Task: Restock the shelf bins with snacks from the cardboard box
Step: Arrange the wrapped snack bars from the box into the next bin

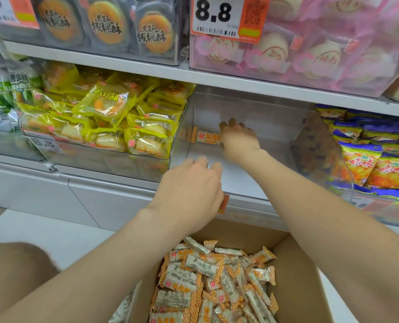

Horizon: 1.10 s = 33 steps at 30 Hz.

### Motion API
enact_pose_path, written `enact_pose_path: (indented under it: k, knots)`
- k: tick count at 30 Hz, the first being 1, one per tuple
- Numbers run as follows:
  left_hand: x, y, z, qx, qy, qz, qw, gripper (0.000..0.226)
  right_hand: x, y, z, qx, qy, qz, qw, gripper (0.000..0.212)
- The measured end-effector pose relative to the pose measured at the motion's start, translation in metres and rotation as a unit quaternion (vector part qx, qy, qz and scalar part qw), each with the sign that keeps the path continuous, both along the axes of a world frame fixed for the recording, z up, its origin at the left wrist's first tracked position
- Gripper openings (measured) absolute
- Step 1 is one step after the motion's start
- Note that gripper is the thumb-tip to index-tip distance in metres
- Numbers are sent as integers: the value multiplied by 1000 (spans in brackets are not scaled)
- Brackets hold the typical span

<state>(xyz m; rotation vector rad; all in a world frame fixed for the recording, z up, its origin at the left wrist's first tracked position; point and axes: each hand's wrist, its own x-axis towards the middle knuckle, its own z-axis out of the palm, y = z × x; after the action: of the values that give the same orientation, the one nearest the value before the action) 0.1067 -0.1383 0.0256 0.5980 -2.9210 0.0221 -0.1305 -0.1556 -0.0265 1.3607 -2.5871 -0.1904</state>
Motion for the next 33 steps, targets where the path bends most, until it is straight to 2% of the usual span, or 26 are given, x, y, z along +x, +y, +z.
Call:
enact_pose_path:
  k: [3, 5, 7, 9, 12, 15, 17, 20, 23, 26, 28, 30, 33]
  knots:
    - [9, 8, 5, -33, 79, -26, 996, 22, 19, 33, 22, -116, -86, 25, 989, 33]
    - [20, 15, 4, 6, 87, -18, 996, 27, 40, 66, 39, -197, -130, 54, 970, 29]
    - [28, 23, -8, 69, 12, -35, 997, 33, 70, 104, 51, -258, -149, 94, 950, 26]
    - [30, 29, -27, 95, -117, -81, 985, 28, 104, 140, 55, -281, -162, 136, 936, 20]
    - [19, 33, -78, 105, -309, -101, 940, 22, 145, 179, 41, -211, -162, 184, 946, 16]
    - [10, 31, -137, 129, -379, -85, 913, 29, 161, 201, 9, -35, -173, 182, 967, 9]
    - [9, 27, -174, 153, -372, -69, 913, 29, 163, 211, -14, 37, -192, 158, 968, 11]
    - [14, 30, -217, 192, -354, -14, 915, 34, 161, 219, -40, 96, -212, 125, 964, 12]
    - [27, 41, -253, 231, -367, 34, 900, 59, 155, 222, -55, 138, -212, 126, 959, 11]
    - [37, 52, -274, 227, -337, 50, 912, 71, 151, 222, -66, 168, -205, 136, 955, 11]
    - [38, 53, -278, 214, -332, 46, 918, 69, 150, 220, -74, 183, -200, 139, 953, 10]
    - [36, 49, -282, 200, -366, 34, 908, 65, 148, 217, -86, 201, -205, 135, 948, 9]
    - [38, 44, -285, 183, -378, 27, 907, 41, 147, 213, -106, 235, -223, 108, 940, 6]
